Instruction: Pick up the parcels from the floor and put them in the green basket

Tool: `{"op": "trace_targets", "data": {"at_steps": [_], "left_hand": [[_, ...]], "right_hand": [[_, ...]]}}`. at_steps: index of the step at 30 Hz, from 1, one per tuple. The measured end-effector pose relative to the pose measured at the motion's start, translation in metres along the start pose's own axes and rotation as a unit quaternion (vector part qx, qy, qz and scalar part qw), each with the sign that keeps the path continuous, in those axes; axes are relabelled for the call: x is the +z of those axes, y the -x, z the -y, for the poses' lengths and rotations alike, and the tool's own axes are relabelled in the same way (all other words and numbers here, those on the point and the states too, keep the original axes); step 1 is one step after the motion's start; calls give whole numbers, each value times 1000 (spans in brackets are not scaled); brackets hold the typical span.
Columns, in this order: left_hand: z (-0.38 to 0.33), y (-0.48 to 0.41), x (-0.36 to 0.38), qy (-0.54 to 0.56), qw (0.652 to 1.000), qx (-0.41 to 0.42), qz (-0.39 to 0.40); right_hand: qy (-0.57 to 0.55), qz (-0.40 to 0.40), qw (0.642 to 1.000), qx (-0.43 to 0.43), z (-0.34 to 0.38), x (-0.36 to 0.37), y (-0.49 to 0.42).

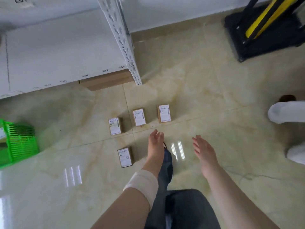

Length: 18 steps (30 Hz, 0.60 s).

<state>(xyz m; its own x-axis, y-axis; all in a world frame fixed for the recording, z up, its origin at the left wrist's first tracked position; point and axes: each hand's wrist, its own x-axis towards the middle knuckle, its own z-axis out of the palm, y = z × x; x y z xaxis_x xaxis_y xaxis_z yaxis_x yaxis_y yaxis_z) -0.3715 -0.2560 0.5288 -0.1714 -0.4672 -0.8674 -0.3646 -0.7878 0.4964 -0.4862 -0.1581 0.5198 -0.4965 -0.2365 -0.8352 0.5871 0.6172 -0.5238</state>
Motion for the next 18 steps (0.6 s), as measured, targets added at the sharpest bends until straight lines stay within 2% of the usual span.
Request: {"op": "trace_targets", "data": {"at_steps": [3,6,10,18], "left_hand": [[-1,-52,9,6,998,-20,-54],[-11,-94,21,-20,998,-21,-57],[-5,-161,31,-66,997,-8,-50],[79,-393,58,-94,993,-31,-62]], "right_hand": [[40,9,999,20,11,2,-54],[83,13,996,11,19,7,-103],[158,67,985,-6,18,25,-174],[228,129,964,-34,-51,91,-403]]}}
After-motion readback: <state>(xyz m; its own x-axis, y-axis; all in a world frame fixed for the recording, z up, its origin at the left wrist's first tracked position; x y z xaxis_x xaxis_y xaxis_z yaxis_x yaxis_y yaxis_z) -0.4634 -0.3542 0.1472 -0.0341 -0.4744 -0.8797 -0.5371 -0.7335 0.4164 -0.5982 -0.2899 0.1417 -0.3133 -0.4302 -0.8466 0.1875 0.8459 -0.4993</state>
